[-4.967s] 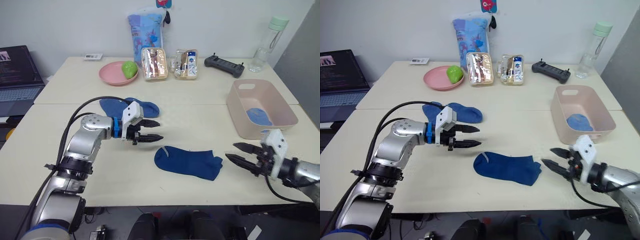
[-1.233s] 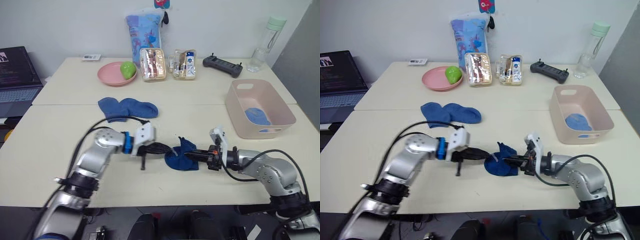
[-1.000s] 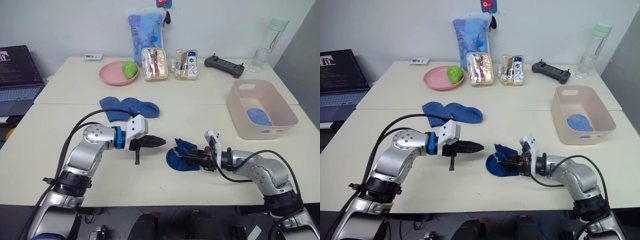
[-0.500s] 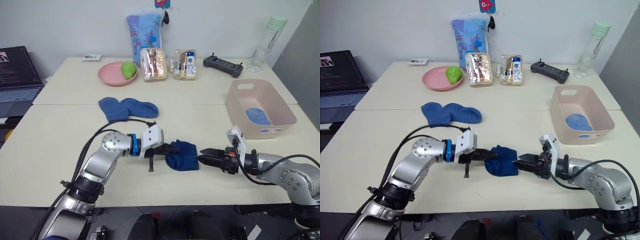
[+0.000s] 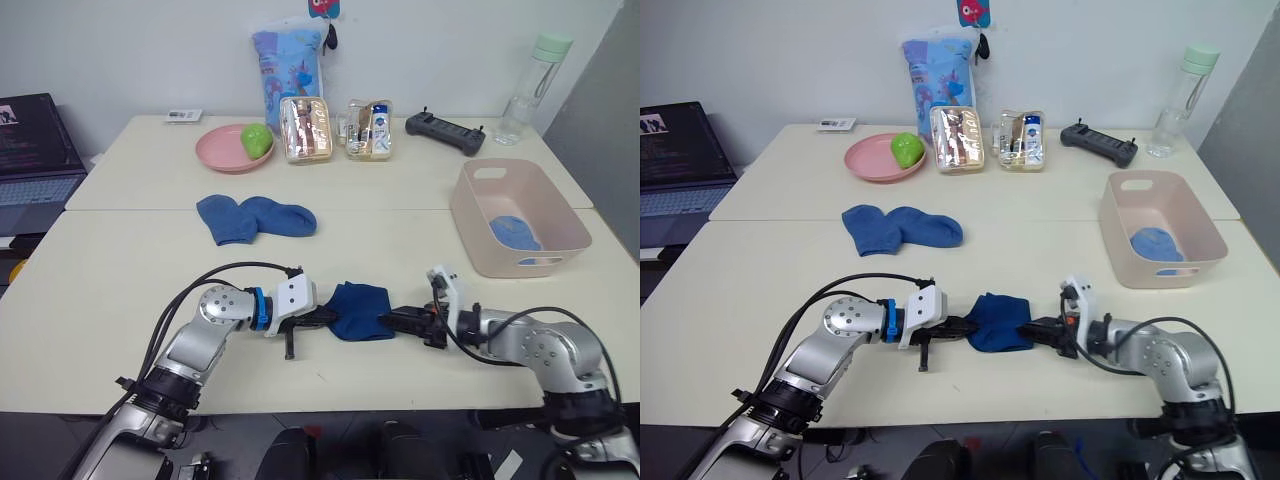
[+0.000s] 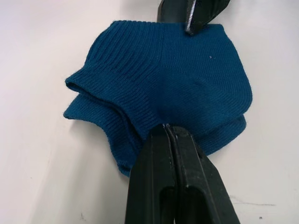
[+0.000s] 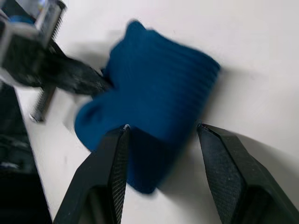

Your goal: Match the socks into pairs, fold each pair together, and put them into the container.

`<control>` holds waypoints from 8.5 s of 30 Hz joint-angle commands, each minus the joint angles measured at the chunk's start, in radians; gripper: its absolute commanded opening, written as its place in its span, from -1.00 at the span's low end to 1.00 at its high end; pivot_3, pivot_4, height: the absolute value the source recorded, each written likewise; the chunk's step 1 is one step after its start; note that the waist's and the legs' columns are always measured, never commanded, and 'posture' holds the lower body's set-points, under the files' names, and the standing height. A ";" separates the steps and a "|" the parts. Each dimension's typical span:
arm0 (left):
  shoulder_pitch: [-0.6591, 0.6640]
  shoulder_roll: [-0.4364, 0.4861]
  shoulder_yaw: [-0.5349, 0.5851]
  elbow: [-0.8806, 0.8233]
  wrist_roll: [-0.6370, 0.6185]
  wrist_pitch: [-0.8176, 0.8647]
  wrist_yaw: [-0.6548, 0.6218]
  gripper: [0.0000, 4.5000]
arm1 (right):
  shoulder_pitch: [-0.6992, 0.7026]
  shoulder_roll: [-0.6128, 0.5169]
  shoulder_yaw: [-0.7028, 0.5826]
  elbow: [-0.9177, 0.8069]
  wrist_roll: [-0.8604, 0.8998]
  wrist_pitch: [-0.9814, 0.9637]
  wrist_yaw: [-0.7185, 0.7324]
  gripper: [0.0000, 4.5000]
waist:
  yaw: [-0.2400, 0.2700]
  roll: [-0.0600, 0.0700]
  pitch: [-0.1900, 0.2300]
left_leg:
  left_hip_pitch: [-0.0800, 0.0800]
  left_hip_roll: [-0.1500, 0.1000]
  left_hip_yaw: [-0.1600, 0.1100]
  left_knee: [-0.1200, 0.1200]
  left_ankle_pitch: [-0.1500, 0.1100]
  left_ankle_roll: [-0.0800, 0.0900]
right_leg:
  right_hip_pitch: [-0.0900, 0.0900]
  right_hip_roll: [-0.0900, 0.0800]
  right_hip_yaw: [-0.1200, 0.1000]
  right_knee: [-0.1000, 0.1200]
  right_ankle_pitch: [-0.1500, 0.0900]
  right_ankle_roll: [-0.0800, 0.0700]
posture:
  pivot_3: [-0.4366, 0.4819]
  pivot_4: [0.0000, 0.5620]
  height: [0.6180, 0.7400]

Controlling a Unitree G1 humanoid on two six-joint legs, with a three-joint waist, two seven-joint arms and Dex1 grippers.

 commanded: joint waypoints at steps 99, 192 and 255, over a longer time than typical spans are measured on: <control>-0.462 -0.281 0.115 -0.075 -0.255 0.244 0.118 1.00 | -0.888 -0.509 0.297 1.210 -1.162 -1.433 0.573 -0.98 | -0.018 0.001 0.010 | 0.007 -0.001 0.025 -0.002 -0.001 0.001 | -0.003 -0.001 0.023 0.000 0.001 0.004 | -0.05 -0.47 1.00; -0.301 -0.172 0.426 0.686 0.011 -0.089 0.738 -0.80 | 0.031 -0.018 0.166 -0.299 -0.592 -0.649 0.075 1.00 | 0.007 -0.004 0.003 | 0.003 -0.002 0.006 0.000 -0.002 0.003 | 0.000 -0.002 0.001 -0.001 0.002 0.005 | -0.05 -0.47 1.00; -0.240 -0.102 0.202 0.400 -0.085 0.155 0.121 -1.00 | 0.199 -0.165 0.227 -0.195 -0.693 -0.789 0.153 -0.99 | 0.004 -0.003 0.004 | -0.002 -0.002 0.001 0.001 -0.001 0.001 | -0.001 -0.001 0.000 -0.001 0.000 0.003 | -0.05 -0.47 1.00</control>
